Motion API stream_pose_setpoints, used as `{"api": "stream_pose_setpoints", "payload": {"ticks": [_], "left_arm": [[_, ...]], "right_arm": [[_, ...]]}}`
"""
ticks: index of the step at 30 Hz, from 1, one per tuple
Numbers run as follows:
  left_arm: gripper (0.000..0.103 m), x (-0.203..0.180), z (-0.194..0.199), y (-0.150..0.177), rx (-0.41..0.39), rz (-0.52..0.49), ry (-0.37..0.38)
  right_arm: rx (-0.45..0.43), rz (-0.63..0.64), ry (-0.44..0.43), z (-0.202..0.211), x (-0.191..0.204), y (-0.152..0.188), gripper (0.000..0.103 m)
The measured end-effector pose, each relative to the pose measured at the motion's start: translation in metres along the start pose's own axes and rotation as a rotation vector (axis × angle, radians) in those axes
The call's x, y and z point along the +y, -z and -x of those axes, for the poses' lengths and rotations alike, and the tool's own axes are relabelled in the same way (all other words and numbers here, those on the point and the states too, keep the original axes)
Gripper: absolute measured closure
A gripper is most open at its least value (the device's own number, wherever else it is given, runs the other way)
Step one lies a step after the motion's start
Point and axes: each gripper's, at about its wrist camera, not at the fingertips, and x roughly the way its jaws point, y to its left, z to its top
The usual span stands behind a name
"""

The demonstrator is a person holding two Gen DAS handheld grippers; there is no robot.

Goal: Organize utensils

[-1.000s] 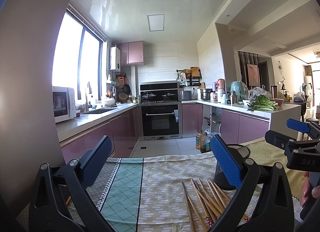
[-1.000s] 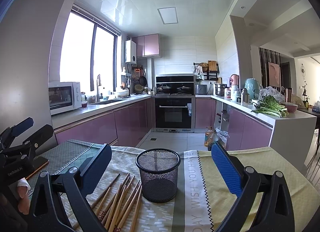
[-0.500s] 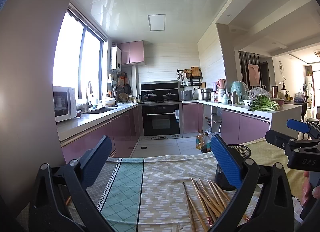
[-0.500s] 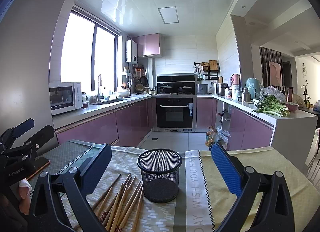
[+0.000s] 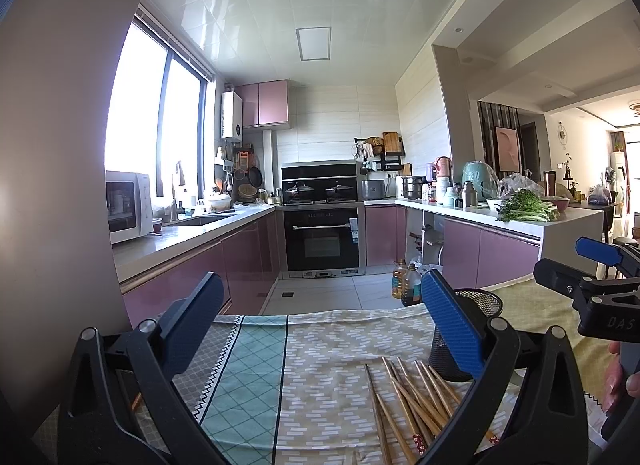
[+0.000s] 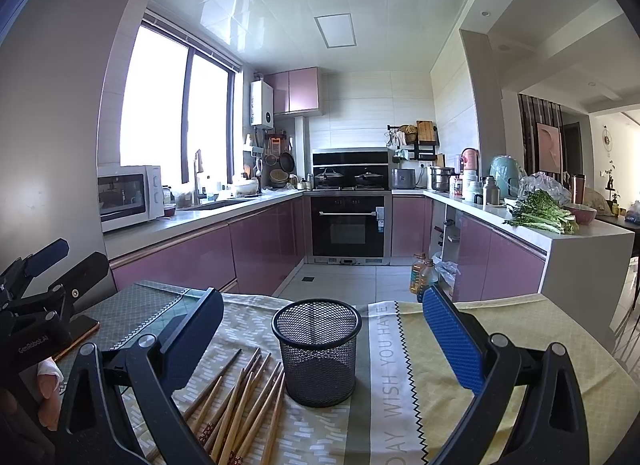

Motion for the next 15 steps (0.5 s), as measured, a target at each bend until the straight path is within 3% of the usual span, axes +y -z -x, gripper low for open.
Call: {"api": "stream_pose_setpoints", "payload": {"ticks": [15], "left_arm": [[0.006,0.0002,-0.0018,0.0002,0.004,0.001,0.0]], "right_arm": [[-0.002,0.004,0.001,0.0019,0.0003,-0.0015,0.007]]}}
